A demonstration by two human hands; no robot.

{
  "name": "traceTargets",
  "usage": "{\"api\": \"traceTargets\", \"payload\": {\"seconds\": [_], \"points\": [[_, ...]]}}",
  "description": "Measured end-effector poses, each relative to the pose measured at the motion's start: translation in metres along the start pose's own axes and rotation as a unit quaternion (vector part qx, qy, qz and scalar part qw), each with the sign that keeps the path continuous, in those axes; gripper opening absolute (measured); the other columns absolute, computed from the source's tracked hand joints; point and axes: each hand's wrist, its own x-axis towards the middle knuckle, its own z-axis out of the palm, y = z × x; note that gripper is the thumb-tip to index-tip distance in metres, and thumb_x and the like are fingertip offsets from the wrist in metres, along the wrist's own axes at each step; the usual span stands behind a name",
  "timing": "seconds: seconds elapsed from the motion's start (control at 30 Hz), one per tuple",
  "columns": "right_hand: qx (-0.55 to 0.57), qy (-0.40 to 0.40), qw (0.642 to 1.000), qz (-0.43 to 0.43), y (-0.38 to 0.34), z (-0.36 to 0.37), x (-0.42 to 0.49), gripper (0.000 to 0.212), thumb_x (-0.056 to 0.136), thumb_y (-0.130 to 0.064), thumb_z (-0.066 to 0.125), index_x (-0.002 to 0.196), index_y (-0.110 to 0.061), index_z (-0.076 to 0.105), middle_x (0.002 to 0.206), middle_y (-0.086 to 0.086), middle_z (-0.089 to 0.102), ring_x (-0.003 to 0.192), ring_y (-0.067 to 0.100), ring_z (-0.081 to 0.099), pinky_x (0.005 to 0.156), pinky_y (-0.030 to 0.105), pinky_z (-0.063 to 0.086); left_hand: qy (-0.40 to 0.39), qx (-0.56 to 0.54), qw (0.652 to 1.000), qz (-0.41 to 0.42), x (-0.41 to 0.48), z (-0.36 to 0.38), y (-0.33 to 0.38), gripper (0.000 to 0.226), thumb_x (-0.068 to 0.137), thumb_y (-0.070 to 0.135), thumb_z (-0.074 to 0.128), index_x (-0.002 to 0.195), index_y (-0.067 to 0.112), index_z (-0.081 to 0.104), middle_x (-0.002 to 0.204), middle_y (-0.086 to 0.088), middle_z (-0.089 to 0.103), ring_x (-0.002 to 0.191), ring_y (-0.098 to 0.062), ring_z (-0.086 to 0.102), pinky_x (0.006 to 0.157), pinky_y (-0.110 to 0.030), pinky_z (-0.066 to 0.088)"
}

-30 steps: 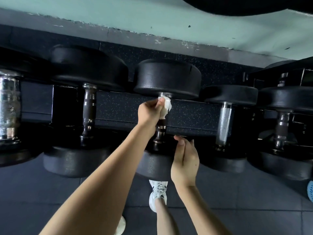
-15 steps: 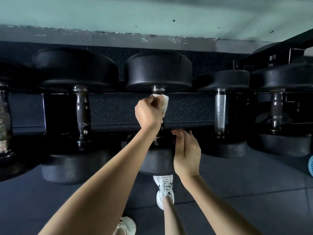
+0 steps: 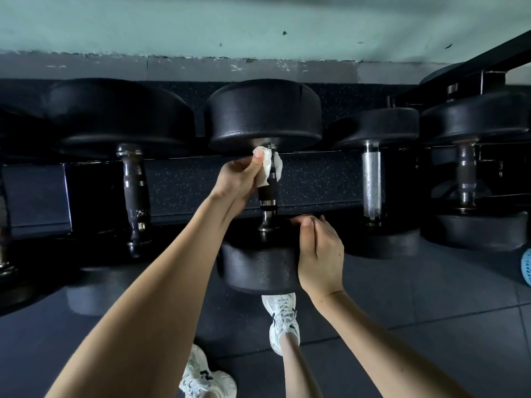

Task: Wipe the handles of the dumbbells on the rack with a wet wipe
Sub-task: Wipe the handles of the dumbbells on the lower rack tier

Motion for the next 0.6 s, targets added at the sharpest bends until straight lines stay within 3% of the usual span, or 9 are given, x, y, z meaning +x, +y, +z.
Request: {"api": "traceTargets", "payload": {"seconds": [0.07, 0.13, 0.2, 0.27, 0.43, 0.6], "points": [[0.004, 0.000, 1.000, -0.001, -0.001, 0.000, 0.000, 0.042, 0.095, -0.023, 0.029, 0.083, -0.005, 0.065, 0.077, 0.002, 0.064, 0.078, 0.014, 0.056, 0.083, 0.037, 0.046, 0.044, 0.092, 0.993, 0.056, -0.001, 0.005, -0.002, 0.058, 0.096, 0.043, 0.048, 0.048, 0.012, 0.039, 0.061, -0.015, 0.054, 0.073, -0.020, 0.053, 0.074, -0.025, 0.044], [0.008, 0.002, 1.000, -0.002, -0.001, -0.001, 0.000, 0.042, 0.095, -0.023, 0.029, 0.082, -0.004, 0.065, 0.077, 0.002, 0.064, 0.077, 0.015, 0.057, 0.082, 0.037, 0.047, 0.079, 0.171, 0.977, 0.100, 0.002, 0.007, -0.006, 0.056, 0.088, 0.053, 0.047, 0.046, 0.017, 0.042, 0.067, -0.021, 0.058, 0.066, -0.018, 0.052, 0.069, -0.031, 0.044], [0.004, 0.000, 1.000, -0.001, -0.001, 0.000, 0.000, 0.043, 0.095, -0.024, 0.029, 0.082, -0.004, 0.064, 0.076, 0.004, 0.064, 0.076, 0.018, 0.058, 0.081, 0.038, 0.047, 0.097, 0.219, 0.963, 0.121, 0.004, 0.005, -0.012, 0.056, 0.084, 0.059, 0.047, 0.050, 0.015, 0.046, 0.062, -0.014, 0.056, 0.062, -0.017, 0.050, 0.066, -0.037, 0.045], [0.000, 0.000, 1.000, 0.000, -0.001, -0.001, 0.000, 0.044, 0.095, -0.024, 0.029, 0.081, -0.003, 0.064, 0.075, 0.005, 0.064, 0.075, 0.022, 0.059, 0.080, 0.039, 0.048, 0.087, 0.237, 0.960, 0.121, -0.002, 0.005, -0.014, 0.051, 0.086, 0.054, 0.050, 0.054, 0.014, 0.046, 0.056, -0.005, 0.049, 0.058, -0.014, 0.043, 0.060, -0.033, 0.039], [-0.001, 0.003, 1.000, -0.001, -0.001, 0.000, 0.001, 0.043, 0.095, -0.024, 0.030, 0.080, -0.003, 0.064, 0.075, 0.004, 0.063, 0.075, 0.018, 0.056, 0.076, 0.036, 0.045, 0.111, 0.295, 0.943, 0.106, -0.023, 0.001, -0.016, 0.026, 0.087, 0.029, 0.066, 0.083, 0.004, 0.068, 0.068, 0.003, 0.055, 0.067, -0.004, 0.045, 0.055, -0.013, 0.035], [0.005, -0.007, 1.000, 0.008, -0.002, -0.001, 0.002, 0.043, 0.094, -0.022, 0.029, 0.083, -0.005, 0.066, 0.078, 0.003, 0.065, 0.078, 0.013, 0.055, 0.084, 0.036, 0.045, 0.110, 0.325, 0.934, 0.099, -0.022, -0.001, -0.010, 0.024, 0.084, 0.030, 0.070, 0.087, 0.006, 0.072, 0.075, -0.001, 0.066, 0.066, -0.003, 0.053, 0.061, -0.020, 0.042]]}}
